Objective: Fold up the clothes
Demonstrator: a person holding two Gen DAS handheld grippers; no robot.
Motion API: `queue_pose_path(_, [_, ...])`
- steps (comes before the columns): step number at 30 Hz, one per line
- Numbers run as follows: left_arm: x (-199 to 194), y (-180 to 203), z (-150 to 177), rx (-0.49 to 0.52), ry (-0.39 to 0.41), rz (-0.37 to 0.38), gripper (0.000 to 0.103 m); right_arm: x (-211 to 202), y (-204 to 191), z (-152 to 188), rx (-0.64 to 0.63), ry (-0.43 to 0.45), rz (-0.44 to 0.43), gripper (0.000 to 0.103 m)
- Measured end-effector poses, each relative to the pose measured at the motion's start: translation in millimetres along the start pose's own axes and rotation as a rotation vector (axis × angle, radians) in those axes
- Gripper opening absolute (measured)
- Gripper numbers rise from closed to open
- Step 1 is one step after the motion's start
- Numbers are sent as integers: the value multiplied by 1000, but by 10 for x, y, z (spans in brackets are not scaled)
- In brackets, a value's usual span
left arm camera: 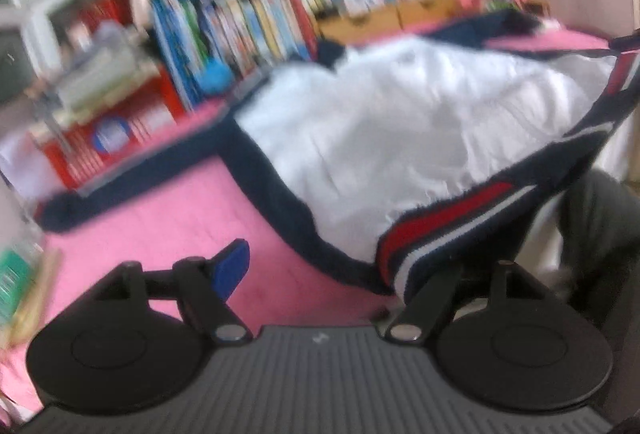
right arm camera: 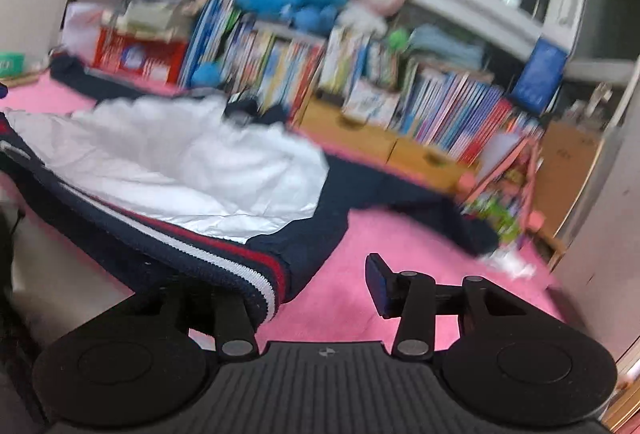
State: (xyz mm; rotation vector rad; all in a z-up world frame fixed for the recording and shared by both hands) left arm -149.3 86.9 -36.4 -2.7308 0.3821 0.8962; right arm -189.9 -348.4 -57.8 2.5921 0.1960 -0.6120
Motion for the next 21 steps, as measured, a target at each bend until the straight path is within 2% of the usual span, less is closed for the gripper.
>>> queue_pose_path(1, [9,-4,28,-12,-19,63,74,35,-25,40,14,-22,-44,45])
queue_pose_path(3, [-47,-61,34,-66,-34,260,73,58,-73,114,34,-55,-145,48])
queue_pose_path(5, [-131,-129,31,-119,-38,438,76,-12,-93,159,41,-57,-268,63])
queue_pose_path(6, [-208,-179,16,-145,-23,494,76,-51,-79,165,46,-46,-320,66])
queue_pose_path(7, [-291,-232,-6,-164,3,528,78,-100,-58,169,49,-37,-349,67])
queue_pose_path(10, [-562,-397,-103,-190,124,547,86,-112,-40,81,101,8,-375,68])
queue_pose_path(11, [-635,-445,-145,-208,171,540,91,-78,-49,26,130,28,-375,69])
queue_pose_path(13, [-626,-506,-281,-295,254,490,93,-8,-66,-85,188,69,-376,75])
queue_pose_path(14, [-564,-512,-366,-349,286,464,93,26,-74,-140,217,89,-376,82])
queue_pose_path(16, [-304,-414,-553,-450,337,398,93,95,-90,-250,275,130,-376,86])
queue_pose_path(17, [-113,-325,-647,-490,352,345,90,129,-97,-305,304,151,-376,86])
queue_pose_path(19, [326,-108,-770,-523,322,210,75,197,-111,-414,362,191,-375,83])
queue_pose_path(21, [669,30,-754,-502,244,107,58,549,-435,-580,318,157,-330,70])
Point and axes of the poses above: each gripper's, at about its wrist camera, not at the fingertips, and x roughly the way its jaws point, y to its right, z to its underside, the point moved 3 cm from there along x, roughly the way its jaws point, and after that the axes turned 8 degrees about -x, right-handed, at the moved point
